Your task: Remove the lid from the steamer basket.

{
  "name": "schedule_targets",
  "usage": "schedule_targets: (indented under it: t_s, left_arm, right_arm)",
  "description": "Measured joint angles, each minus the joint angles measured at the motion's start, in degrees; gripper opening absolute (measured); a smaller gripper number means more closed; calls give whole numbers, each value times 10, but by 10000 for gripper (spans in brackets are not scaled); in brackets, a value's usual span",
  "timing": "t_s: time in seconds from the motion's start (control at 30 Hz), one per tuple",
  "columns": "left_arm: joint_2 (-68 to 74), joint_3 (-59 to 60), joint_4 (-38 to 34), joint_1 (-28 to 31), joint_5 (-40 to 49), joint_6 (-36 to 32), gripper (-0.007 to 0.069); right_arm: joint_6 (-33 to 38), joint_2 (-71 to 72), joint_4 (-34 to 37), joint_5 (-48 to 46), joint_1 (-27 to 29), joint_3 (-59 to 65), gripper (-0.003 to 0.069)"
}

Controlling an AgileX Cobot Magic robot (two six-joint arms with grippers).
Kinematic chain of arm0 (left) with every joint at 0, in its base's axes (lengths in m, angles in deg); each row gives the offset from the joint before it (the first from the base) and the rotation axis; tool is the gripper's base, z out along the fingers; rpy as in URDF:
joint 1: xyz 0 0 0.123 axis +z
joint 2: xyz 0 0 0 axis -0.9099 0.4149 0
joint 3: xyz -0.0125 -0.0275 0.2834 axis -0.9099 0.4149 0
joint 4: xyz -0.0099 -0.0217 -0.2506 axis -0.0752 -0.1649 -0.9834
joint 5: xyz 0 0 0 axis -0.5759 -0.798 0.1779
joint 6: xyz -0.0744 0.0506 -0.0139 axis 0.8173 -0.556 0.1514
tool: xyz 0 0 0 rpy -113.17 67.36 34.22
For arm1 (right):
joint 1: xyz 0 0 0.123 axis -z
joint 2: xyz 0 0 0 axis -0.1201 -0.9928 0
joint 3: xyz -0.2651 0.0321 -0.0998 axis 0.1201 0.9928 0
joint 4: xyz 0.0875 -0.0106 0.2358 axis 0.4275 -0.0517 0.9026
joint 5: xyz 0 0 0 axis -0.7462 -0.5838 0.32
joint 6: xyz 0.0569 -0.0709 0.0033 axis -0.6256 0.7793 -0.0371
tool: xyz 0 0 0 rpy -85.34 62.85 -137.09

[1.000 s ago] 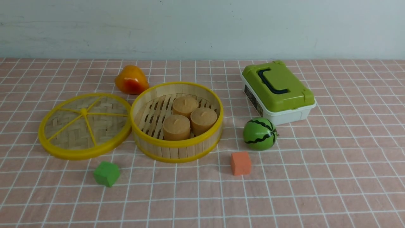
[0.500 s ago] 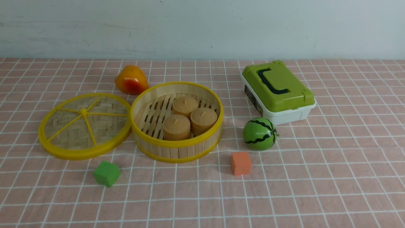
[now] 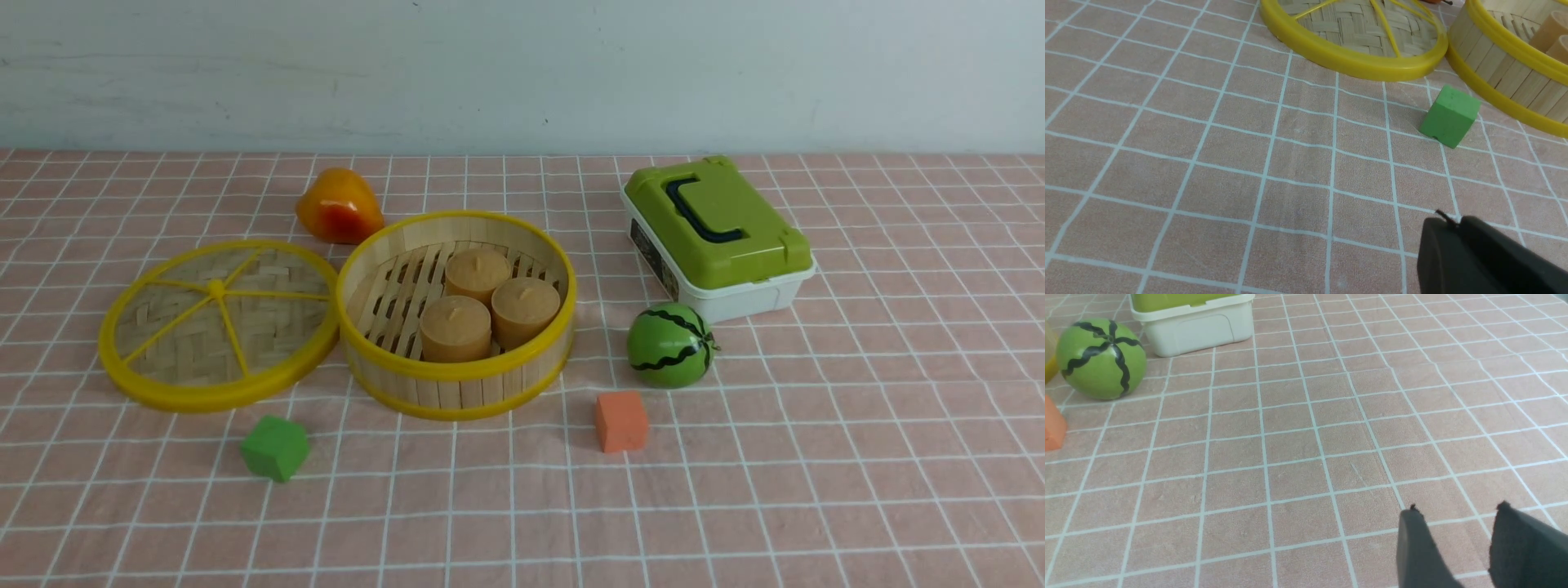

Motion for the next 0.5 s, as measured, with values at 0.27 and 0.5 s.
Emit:
schedule_targets:
  t_s: [0.27, 0.5]
  left_arm:
    - [0, 0, 0, 0, 0, 0, 50]
    - [0, 0, 0, 0, 0, 0, 59]
  right_arm:
    - [0, 0, 0, 0, 0, 0, 241]
    - [0, 0, 0, 0, 0, 0, 241]
